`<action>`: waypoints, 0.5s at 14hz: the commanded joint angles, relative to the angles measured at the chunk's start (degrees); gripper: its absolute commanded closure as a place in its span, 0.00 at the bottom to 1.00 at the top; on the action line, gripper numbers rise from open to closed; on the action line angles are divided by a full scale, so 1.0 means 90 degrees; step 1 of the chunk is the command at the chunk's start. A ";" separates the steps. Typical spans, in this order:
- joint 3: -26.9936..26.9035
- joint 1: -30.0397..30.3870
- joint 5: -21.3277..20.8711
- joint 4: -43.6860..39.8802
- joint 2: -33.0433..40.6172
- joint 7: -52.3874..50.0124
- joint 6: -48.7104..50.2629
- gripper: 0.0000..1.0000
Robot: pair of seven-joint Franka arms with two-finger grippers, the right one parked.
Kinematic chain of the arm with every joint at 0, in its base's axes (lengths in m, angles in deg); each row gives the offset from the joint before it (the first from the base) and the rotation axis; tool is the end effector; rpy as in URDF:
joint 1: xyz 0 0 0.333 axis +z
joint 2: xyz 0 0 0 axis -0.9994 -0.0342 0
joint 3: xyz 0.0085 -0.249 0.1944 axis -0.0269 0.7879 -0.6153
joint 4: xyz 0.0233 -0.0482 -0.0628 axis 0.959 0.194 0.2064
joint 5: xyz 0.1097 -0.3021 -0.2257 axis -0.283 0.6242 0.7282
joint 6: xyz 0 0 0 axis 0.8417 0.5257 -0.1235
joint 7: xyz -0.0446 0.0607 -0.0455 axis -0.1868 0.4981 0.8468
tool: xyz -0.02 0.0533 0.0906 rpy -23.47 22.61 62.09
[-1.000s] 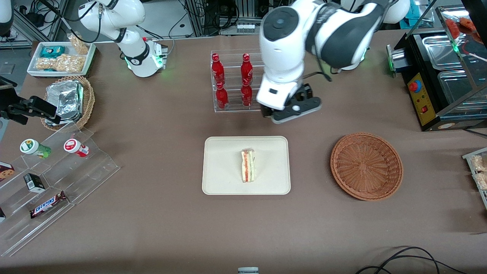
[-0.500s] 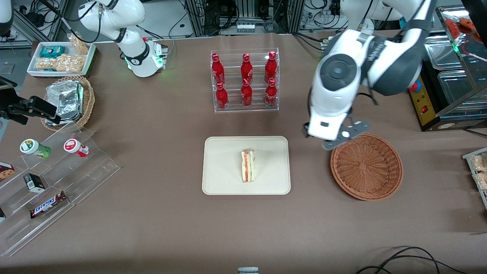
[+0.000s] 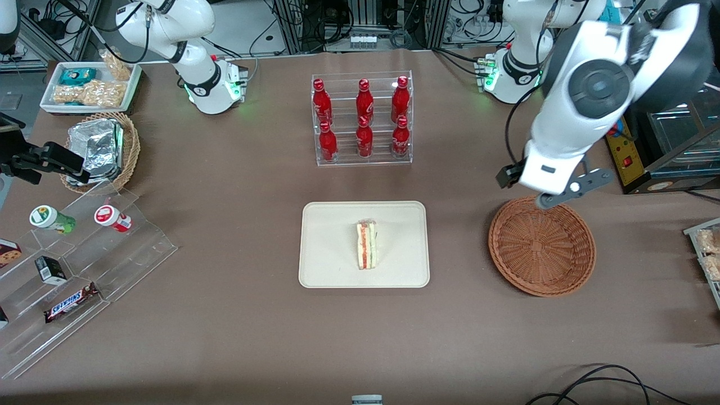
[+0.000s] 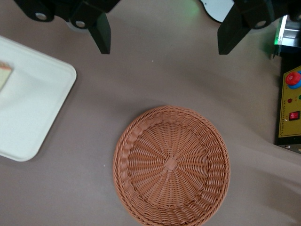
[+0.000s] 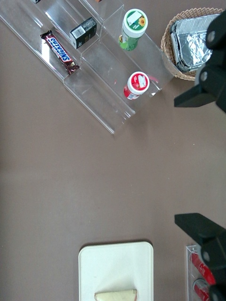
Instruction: Place sandwich from basket to tray
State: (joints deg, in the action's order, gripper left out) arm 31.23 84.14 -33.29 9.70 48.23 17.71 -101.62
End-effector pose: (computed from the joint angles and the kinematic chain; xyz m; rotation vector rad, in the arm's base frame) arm 0.5339 -0.1789 0.5342 -2.9430 -0.4903 0.1743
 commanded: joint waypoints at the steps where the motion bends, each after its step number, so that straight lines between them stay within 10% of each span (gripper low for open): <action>1: -0.0074 0.0510 0.0441 0.0362 0.0616 0.1095 -0.0002 0.00; 7: -0.1224 0.0522 0.0452 0.0255 0.0949 0.4064 0.0321 0.00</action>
State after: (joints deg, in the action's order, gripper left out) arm 23.04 89.34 -30.29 11.14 54.54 47.07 -99.21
